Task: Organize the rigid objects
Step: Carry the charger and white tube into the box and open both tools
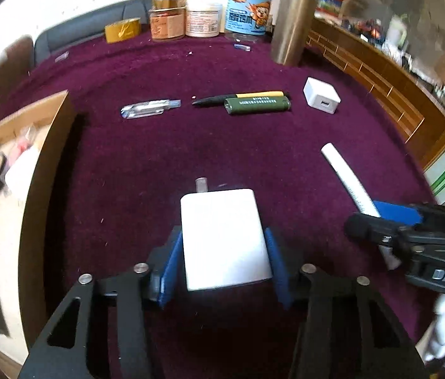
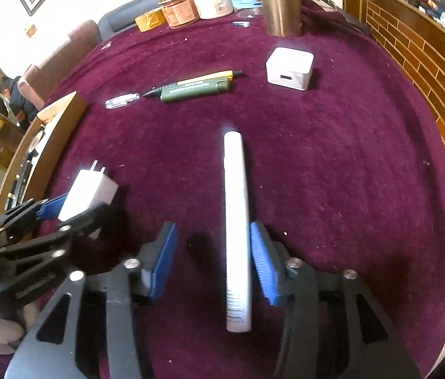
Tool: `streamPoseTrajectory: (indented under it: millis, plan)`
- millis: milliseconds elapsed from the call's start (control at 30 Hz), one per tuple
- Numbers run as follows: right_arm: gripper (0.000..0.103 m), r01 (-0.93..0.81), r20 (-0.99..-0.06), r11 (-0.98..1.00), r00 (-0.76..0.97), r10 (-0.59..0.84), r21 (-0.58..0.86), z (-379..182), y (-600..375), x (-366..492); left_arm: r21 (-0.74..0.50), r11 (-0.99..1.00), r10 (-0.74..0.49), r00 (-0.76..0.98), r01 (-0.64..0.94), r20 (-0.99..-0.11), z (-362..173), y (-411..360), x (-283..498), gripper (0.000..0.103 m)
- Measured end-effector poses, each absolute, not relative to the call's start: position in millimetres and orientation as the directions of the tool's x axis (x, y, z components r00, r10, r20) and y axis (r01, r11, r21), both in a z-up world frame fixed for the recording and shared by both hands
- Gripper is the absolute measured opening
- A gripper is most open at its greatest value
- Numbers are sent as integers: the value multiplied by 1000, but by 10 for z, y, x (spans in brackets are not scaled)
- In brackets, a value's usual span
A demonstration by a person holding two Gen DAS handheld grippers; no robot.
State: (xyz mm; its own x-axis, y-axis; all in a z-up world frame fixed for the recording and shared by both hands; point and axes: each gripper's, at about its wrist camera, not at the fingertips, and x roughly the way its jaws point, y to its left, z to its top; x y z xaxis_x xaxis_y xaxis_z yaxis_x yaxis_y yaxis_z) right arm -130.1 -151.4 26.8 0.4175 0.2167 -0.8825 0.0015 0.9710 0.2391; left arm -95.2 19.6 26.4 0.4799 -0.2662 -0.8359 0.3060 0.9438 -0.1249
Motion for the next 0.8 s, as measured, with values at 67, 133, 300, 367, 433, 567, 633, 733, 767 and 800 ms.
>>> streamPoseTrajectory:
  millis: [67,133,300,367,433,567,633,733,767,800]
  plan:
    - [48,-12,-887,984,431,166,178,261,-1428,-1262,-148,941,-287,484,304,-826,300,250,-1000,42]
    - [41,-42,-886,995,453,99,90,241,-1321,-1242,-191,934,-322,479,301,-817,339,329,-1067,41]
    - [12,-34,-871,993,478,113,111,256,-1339,-1273,-302,912,-404,485,278,-776,476,651,-1252,42]
    - [12,-32,-860,985,484,164,170,289,-1363,-1292,-334,904,-426,497,266,-756,551,809,-1319,42]
    - [12,-37,-842,970,488,228,241,360,-1359,-1310,-358,899,-437,521,251,-733,633,958,-1365,42]
    - [12,-89,-789,924,494,365,372,585,-1221,-1301,-396,895,-437,588,207,-681,849,1378,-1483,42]
    - [12,-124,-766,901,488,419,415,692,-1067,-1282,-393,902,-414,622,181,-664,914,1546,-1507,42]
    - [12,-181,-737,863,458,498,471,814,-809,-1238,-364,923,-348,673,125,-653,964,1798,-1513,42]
    - [12,-195,-729,849,442,523,491,833,-720,-1217,-357,929,-324,681,98,-657,945,1891,-1496,42]
    - [12,-206,-723,836,426,544,508,847,-629,-1192,-356,932,-307,682,73,-664,907,1979,-1464,42]
